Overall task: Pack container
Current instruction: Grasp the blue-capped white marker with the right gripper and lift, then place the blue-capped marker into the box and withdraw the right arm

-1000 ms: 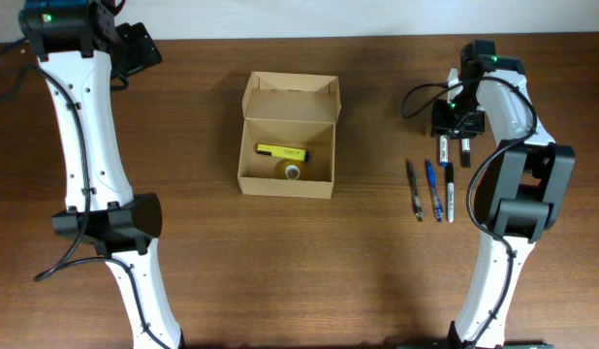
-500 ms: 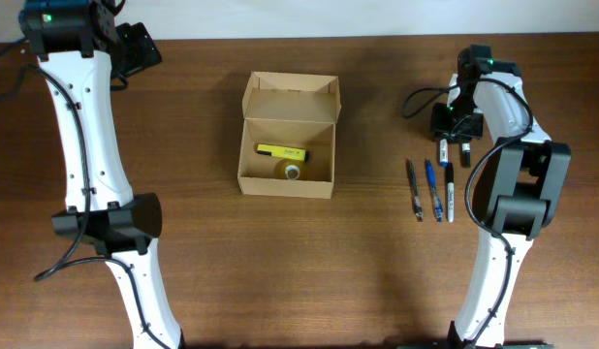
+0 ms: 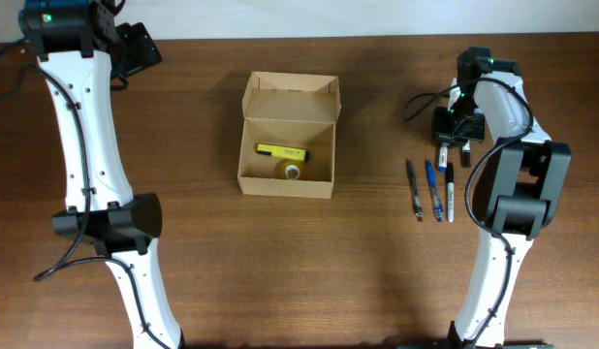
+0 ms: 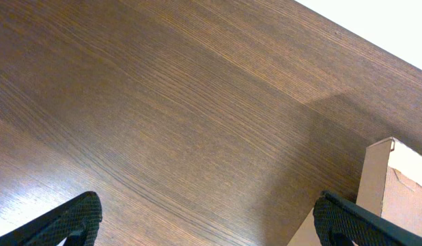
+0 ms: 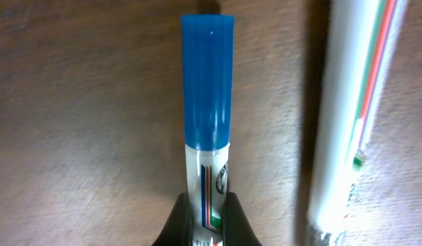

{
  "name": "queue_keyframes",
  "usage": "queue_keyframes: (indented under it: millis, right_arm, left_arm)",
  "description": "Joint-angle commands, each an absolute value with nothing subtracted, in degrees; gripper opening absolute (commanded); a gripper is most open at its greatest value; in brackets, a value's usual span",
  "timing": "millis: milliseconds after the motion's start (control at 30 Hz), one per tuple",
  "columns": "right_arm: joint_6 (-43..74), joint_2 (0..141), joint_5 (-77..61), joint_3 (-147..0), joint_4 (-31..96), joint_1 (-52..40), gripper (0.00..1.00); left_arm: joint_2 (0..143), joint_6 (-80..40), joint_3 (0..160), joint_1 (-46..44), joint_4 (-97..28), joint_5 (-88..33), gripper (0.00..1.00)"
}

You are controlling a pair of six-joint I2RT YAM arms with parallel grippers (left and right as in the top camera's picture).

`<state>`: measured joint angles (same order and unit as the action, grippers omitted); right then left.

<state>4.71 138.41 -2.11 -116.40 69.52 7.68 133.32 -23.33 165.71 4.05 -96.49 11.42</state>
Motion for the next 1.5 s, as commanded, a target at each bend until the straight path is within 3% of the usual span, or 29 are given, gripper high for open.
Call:
queue_keyframes:
  millis: [0, 267, 600, 867, 1467]
  right_arm:
    - [4.8, 138.0, -9.9, -122.0, 70.8, 7.5, 0.04]
    - [4.1, 132.1, -22.2, -143.2, 75.3, 4.7, 0.04]
    - [-28.6, 128.8, -20.6, -161.7, 86.3, -15.2, 0.04]
    - [-47.1, 132.1, -10.9, -154.5, 88.9, -28.6, 0.04]
    - [-47.8, 133.5, -2.7, -121.2, 64.7, -31.8, 0.04]
  left_arm:
    - [133.5, -23.0, 166.4, 4.3, -96.7, 11.6, 1.0]
    - [133.5, -23.0, 166.4, 4.3, -96.7, 11.6, 1.0]
    - [133.5, -23.0, 166.4, 4.3, -96.7, 11.6, 1.0]
    - [133.5, -23.0, 166.4, 4.3, -96.7, 11.6, 1.0]
    - [133.5, -23.0, 166.4, 4.3, -96.7, 11.6, 1.0]
